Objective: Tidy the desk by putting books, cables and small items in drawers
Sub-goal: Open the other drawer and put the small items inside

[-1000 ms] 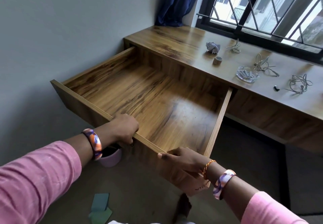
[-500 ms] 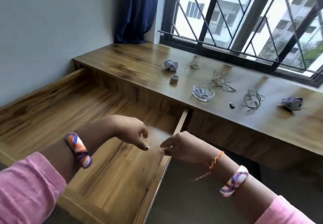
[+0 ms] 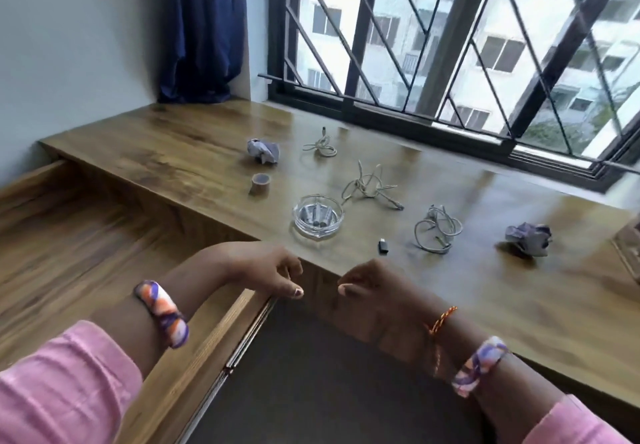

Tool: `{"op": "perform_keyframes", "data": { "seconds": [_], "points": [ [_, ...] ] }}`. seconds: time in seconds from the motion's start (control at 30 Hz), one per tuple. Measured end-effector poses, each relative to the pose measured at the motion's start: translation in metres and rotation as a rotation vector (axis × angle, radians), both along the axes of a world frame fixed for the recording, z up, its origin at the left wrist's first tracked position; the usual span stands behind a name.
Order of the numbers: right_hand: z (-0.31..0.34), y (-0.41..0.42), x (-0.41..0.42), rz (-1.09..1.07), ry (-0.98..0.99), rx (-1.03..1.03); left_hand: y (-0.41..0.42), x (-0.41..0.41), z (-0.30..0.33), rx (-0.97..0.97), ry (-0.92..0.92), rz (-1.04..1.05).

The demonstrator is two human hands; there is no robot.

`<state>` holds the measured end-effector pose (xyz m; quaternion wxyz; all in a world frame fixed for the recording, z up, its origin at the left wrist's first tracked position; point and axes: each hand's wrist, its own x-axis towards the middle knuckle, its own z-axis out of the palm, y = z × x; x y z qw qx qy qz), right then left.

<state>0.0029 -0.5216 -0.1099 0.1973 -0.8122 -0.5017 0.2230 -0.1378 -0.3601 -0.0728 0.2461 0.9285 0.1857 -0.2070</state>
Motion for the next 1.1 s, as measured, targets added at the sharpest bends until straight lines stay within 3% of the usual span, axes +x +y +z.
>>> {"op": "perform_keyframes", "data": {
  "seconds": [0.07, 0.17, 0.27, 0.47, 0.63, 0.87, 1.1],
  "points": [
    [-0.012, 0.015, 0.017, -0.104, 0.043, 0.041, 0.009, 0.005, -0.003, -0.002, -0.029, 0.051],
    [-0.030, 0.042, 0.037, -0.316, 0.331, 0.176, 0.027, 0.012, -0.008, -0.003, -0.062, 0.124],
    [-0.035, 0.071, 0.054, -0.433, 0.480, 0.238, 0.046, 0.017, -0.013, -0.011, -0.082, 0.175],
    [-0.040, 0.115, 0.066, -0.462, 0.371, 0.140, 0.066, 0.018, -0.027, -0.051, -0.124, 0.244],
    [-0.045, 0.122, 0.060, -0.545, 0.437, 0.203, 0.065, -0.006, -0.033, -0.041, -0.144, 0.290],
    [-0.041, 0.109, -0.010, -0.452, 0.627, 0.183, 0.043, -0.086, -0.044, -0.028, -0.146, 0.436],
    [-0.035, 0.110, -0.108, -0.091, 0.554, 0.108, 0.027, -0.163, -0.050, -0.309, -0.356, 0.853]
  ]
}}
